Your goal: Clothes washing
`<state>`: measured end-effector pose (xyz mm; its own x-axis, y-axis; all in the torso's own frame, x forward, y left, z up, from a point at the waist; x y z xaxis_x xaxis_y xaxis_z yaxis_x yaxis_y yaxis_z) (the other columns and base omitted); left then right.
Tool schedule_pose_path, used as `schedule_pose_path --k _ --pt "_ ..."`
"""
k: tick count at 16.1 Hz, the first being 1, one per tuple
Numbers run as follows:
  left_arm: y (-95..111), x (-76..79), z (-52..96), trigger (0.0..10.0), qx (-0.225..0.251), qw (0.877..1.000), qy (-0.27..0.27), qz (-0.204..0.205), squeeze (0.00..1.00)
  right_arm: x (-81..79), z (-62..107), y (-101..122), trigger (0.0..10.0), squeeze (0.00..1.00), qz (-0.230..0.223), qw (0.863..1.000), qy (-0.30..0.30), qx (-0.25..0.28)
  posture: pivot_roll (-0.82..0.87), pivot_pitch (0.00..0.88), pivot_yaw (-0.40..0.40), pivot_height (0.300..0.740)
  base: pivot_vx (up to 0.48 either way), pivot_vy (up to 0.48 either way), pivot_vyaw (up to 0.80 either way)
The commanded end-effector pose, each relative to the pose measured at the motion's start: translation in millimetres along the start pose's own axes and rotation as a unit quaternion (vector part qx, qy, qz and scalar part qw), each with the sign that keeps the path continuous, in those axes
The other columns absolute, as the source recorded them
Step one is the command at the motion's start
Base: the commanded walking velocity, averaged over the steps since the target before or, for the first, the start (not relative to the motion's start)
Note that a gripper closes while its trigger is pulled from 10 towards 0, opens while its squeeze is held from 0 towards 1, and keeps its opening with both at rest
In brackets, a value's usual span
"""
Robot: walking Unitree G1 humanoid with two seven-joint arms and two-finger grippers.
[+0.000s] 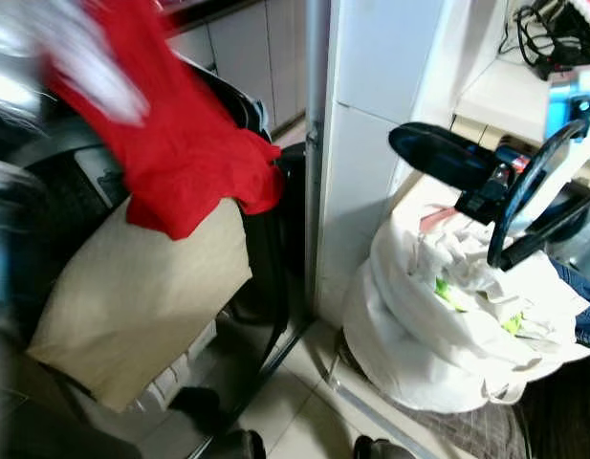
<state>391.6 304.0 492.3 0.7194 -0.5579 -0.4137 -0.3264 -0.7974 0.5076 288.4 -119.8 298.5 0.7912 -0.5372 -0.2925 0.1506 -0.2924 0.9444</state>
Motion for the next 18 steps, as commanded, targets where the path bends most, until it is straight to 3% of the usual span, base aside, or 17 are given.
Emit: schedule_pose_path --k 1,2,4,5,6,7,8,9,10,11,12,13,14,15,16,17,18 --pt "55.8 -46.0 -8.6 0.0 0.115 0.987 0.108 -0.041 0.0 -1.0 0.4 5.9 10.0 0.0 0.014 1.0 -0.005 0.009 -0.15 0.033 0.078 0.74 0.0 0.0 0.0" --pt "76.9 -50.9 -8.6 0.0 0.159 0.979 0.113 -0.062 0.0 1.1 0.7 7.3 10.0 0.0 0.015 1.0 -0.01 0.013 -0.14 0.029 0.077 0.74 0.0 0.0 0.0" --pt "67.3 -16.0 -10.6 0.0 0.131 0.991 0.03 -0.02 0.0 2.0 -0.7 6.0 10.0 0.0 0.016 1.0 -0.009 0.013 -0.14 0.028 0.076 0.74 0.0 0.0 0.0" --pt "63.1 -6.5 -10.1 0.0 0.122 0.992 0.013 -0.011 0.0 2.0 -1.3 5.4 10.0 0.0 0.016 1.0 -0.009 0.013 -0.14 0.028 0.076 0.74 0.0 0.0 0.0" --pt "15.4 78.8 14.4 0.0 0.01 0.985 -0.161 0.058 0.0 1.8 -4.2 2.4 10.0 0.0 0.02 1.0 -0.008 0.008 -0.14 0.028 0.076 0.74 0.0 0.0 0.0" --pt "-15.6 124.2 43.9 0.0 -0.063 0.963 -0.251 0.079 0.0 0.8 -5.2 -0.6 10.0 0.0 0.022 1.0 -0.007 0.001 -0.14 0.028 0.075 0.74 0.0 0.0 0.0" --pt "-30.2 140.2 59.3 0.0 -0.091 0.952 -0.282 0.072 0.0 0.0 -5.6 -3.8 10.0 0.0 0.024 1.0 -0.006 -0.007 -0.14 0.028 0.075 0.74 0.0 0.0 0.0" --pt "-57.6 167.1 91.2 0.0 -0.154 0.923 -0.349 0.061 0.0 -1.9 -6.5 -11.4 10.0 0.0 0.028 0.999 -0.004 -0.023 -0.14 0.03 0.078 0.74 0.0 0.0 0.0" --pt "-85.4 173.3 112.2 4.7 -0.22 0.904 -0.364 0.042 0.0 -6.7 -7.8 -20.7 10.0 0.0 0.033 0.998 0.003 -0.045 -0.15 0.028 0.081 0.74 0.0 0.0 0.0" --pt "-107.1 170.0 125.0 10.0 -0.276 0.891 -0.358 0.034 0.0 -11.0 -8.3 -29.7 10.0 0.0 0.038 0.997 0.009 -0.065 -0.15 0.027 0.085 0.74 0.0 0.0 0.0" --pt "-111.3 167.9 126.6 10.0 -0.288 0.889 -0.353 0.042 0.0 -12.2 -8.5 -32.5 10.0 0.0 0.039 0.997 0.01 -0.071 -0.16 0.027 0.086 0.74 0.0 0.0 0.0" --pt "-115.6 157.2 120.7 10.0 -0.303 0.894 -0.322 0.074 0.08 -15.6 -8.5 -38.2 10.0 0.0 0.039 0.996 0.015 -0.081 -0.15 0.027 0.084 0.74 0.0 0.0 0.0" --pt "-118.2 150.0 116.9 10.0 -0.305 0.898 -0.309 0.073 1.0 -17.0 -8.7 -40.0 10.0 0.0 0.038 0.996 0.017 -0.083 -0.15 0.027 0.083 0.74 0.0 0.0 0.0" --pt "-129.8 124.1 107.0 10.0 -0.326 0.904 -0.263 0.081 1.0 -19.0 -10.3 -43.7 10.0 0.0 0.034 0.995 0.022 -0.086 -0.15 0.026 0.078 0.74 0.0 0.0 0.0" --pt "-133.8 114.9 104.0 10.0 -0.33 0.908 -0.247 0.076 1.0 -17.8 -11.2 -44.4 10.0 0.0 0.035 0.995 0.02 -0.087 -0.15 0.026 0.078 0.74 0.0 0.0 0.0" --pt "-143.4 95.1 99.9 10.0 -0.342 0.912 -0.217 0.06 1.0 -11.6 -14.0 -44.3 10.0 0.0 0.034 0.996 0.006 -0.084 -0.15 0.025 0.075 0.74 0.0 0.0 0.0" --pt "-149.4 88.5 101.7 10.0 -0.353 0.91 -0.212 0.057 1.0 -8.2 -15.5 -44.4 10.0 0.0 0.032 0.996 -0.001 -0.084 -0.15 0.025 0.075 0.74 0.0 0.0 0.0"
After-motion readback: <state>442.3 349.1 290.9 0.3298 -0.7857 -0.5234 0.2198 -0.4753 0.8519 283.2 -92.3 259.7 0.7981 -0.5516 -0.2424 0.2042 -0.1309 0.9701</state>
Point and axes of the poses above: a point about 5 cm out from each wrist's last joint towards the gripper, its own z axis pointing back from the gripper into the wrist, its own y axis along the axis of the wrist's last joint, x = y × z, the point moved 6 cm from there along -z, pointing out of the wrist towards the gripper, and after that the axes turned 6 degrees about -z, right-handed, at the moved point
